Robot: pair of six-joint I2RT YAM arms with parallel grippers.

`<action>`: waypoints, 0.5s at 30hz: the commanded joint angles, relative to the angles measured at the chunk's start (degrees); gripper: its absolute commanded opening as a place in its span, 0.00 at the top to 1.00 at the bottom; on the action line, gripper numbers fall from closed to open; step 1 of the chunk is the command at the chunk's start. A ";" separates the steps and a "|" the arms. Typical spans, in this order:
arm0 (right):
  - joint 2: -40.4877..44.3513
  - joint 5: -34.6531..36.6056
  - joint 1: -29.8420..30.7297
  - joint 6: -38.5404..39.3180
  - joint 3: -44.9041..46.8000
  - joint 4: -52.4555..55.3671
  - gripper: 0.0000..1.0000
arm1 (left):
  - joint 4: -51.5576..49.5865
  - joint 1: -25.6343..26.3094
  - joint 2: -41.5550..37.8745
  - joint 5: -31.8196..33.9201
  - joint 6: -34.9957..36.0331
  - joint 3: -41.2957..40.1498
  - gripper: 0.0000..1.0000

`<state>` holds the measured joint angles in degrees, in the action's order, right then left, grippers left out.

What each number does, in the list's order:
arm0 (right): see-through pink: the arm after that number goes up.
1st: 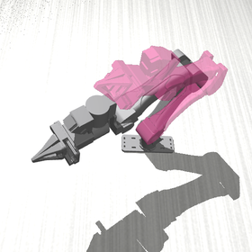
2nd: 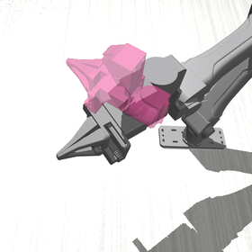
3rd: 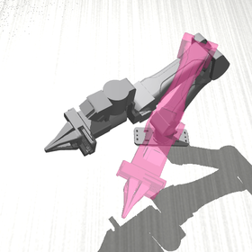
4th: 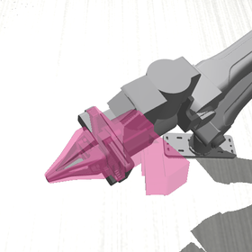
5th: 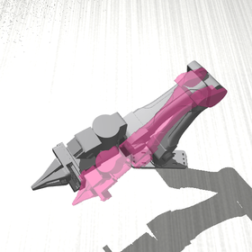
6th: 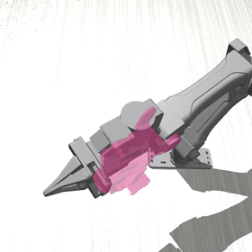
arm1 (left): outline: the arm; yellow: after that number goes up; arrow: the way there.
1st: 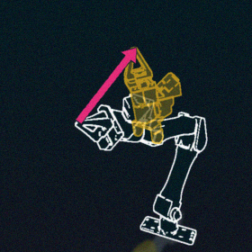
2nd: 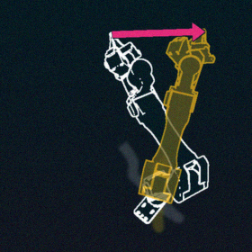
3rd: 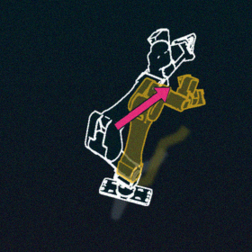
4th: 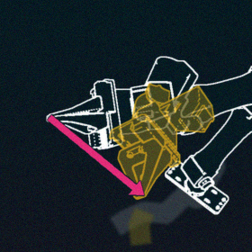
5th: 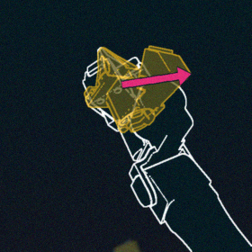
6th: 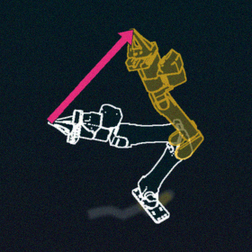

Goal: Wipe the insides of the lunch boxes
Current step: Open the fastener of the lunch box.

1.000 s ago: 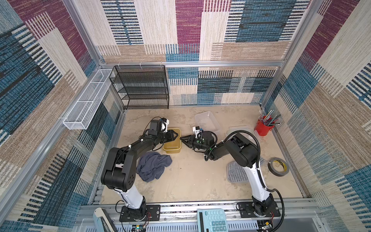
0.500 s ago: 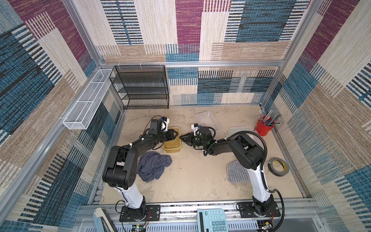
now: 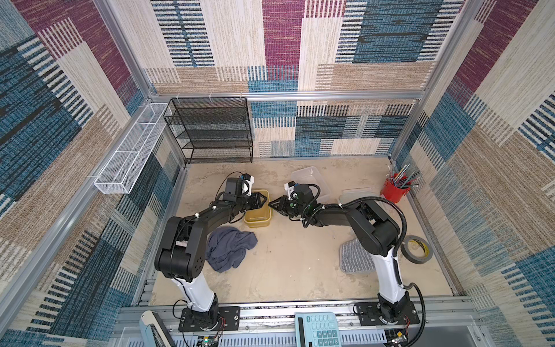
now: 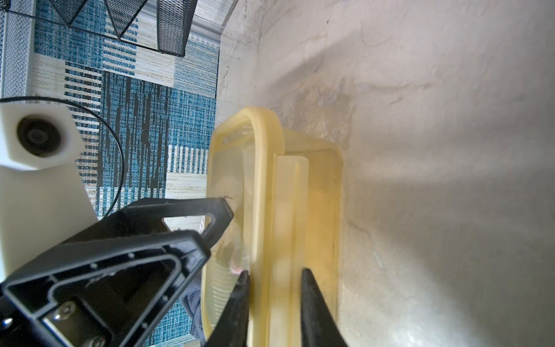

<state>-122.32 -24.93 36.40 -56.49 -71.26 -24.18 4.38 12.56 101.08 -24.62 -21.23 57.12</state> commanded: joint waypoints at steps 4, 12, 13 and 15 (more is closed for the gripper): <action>-0.50 2.08 -0.10 1.13 0.52 -0.97 0.94 | -18.98 0.10 0.31 4.45 -0.01 -1.74 0.59; 0.84 0.68 -0.24 1.12 3.93 -8.33 0.51 | -17.61 0.10 -7.04 1.77 -0.32 -1.03 0.51; 0.94 0.35 -0.33 1.25 4.09 -9.20 0.49 | -17.58 0.04 -8.14 1.34 0.05 -0.67 0.49; 1.08 -0.16 -0.36 1.75 4.03 -9.79 0.44 | -18.23 0.01 -9.88 1.00 0.44 0.27 0.45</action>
<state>-121.95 -24.45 36.01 -55.92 -67.29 -30.22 -6.81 12.64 92.64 -23.86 -21.28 56.58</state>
